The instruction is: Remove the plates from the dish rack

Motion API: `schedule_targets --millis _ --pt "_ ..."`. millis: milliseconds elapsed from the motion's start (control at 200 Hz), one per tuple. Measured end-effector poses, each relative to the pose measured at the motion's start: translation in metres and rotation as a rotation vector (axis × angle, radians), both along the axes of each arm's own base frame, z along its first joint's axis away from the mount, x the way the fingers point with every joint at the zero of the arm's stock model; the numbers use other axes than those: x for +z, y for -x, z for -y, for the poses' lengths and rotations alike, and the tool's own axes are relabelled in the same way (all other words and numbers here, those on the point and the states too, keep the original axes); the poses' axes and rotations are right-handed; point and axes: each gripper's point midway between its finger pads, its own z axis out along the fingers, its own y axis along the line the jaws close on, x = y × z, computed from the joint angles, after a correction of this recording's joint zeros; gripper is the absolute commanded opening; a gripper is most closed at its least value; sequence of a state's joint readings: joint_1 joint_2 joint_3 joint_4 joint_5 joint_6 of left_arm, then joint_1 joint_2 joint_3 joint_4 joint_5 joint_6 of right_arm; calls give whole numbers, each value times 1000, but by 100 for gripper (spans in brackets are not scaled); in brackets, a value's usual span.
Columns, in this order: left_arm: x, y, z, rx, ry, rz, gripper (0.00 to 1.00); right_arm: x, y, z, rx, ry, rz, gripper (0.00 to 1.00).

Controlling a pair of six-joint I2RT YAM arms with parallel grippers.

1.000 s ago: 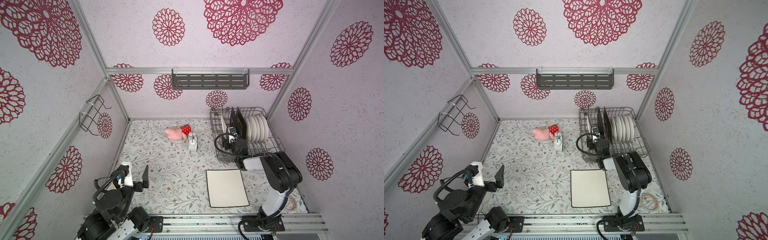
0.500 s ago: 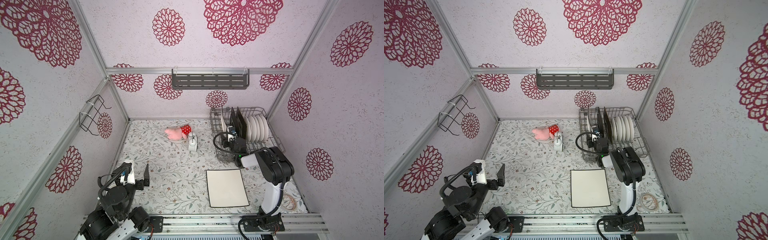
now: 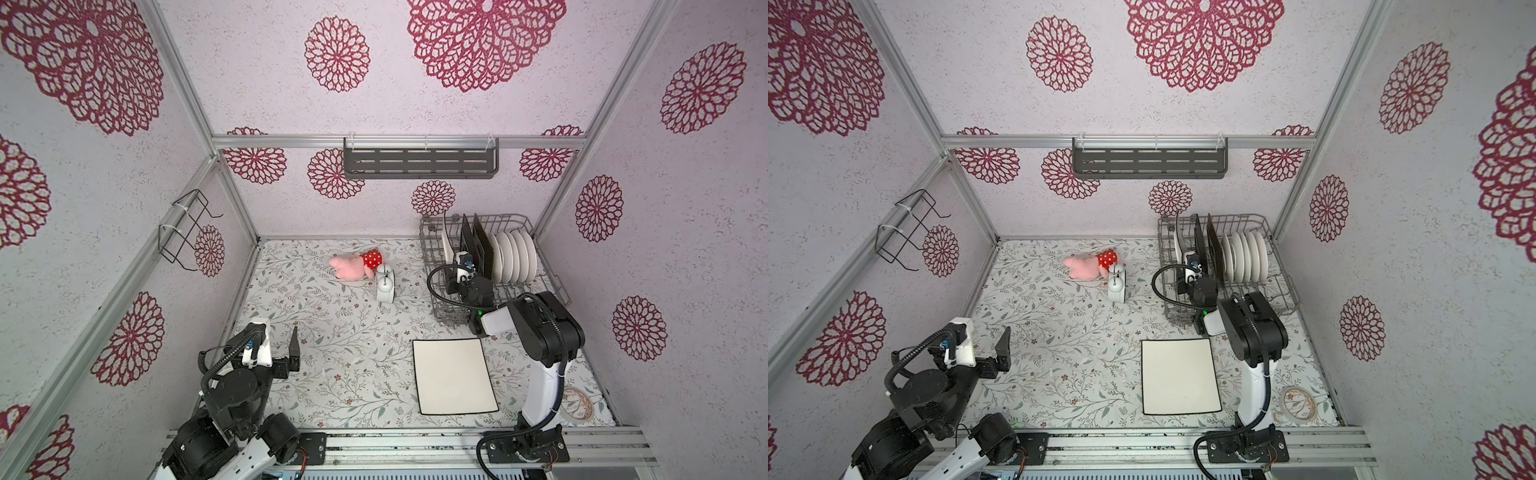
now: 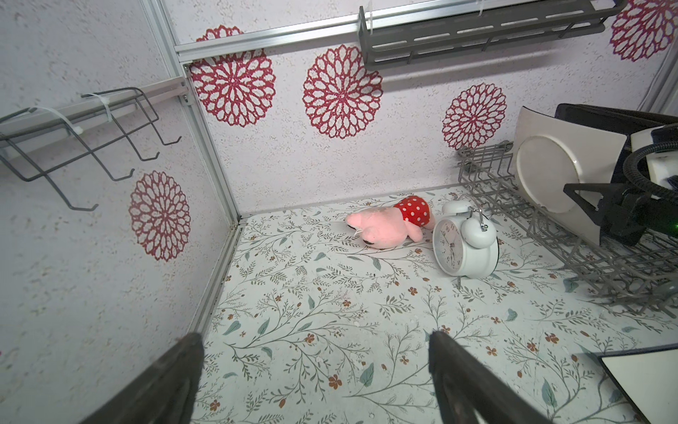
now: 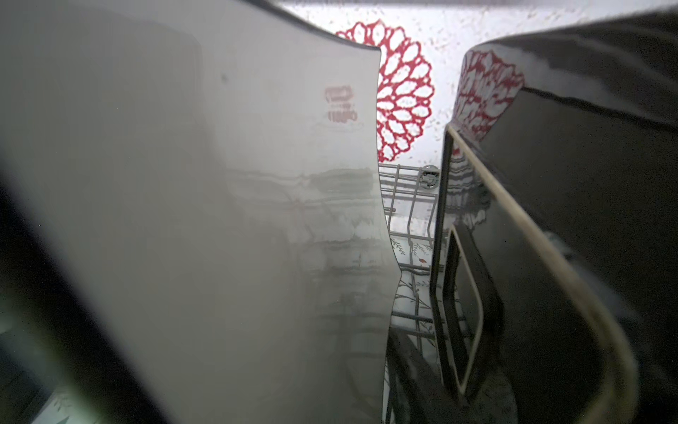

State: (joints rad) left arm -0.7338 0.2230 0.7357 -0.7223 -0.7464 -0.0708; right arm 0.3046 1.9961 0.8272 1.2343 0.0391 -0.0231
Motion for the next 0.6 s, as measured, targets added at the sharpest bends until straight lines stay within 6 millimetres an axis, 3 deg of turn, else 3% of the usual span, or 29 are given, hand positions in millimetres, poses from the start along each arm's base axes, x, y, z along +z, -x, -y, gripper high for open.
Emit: schedule_targets --millis 600 --pt "-3 0 -1 5 -1 0 97 1 1 -6 30 -18 5 32"
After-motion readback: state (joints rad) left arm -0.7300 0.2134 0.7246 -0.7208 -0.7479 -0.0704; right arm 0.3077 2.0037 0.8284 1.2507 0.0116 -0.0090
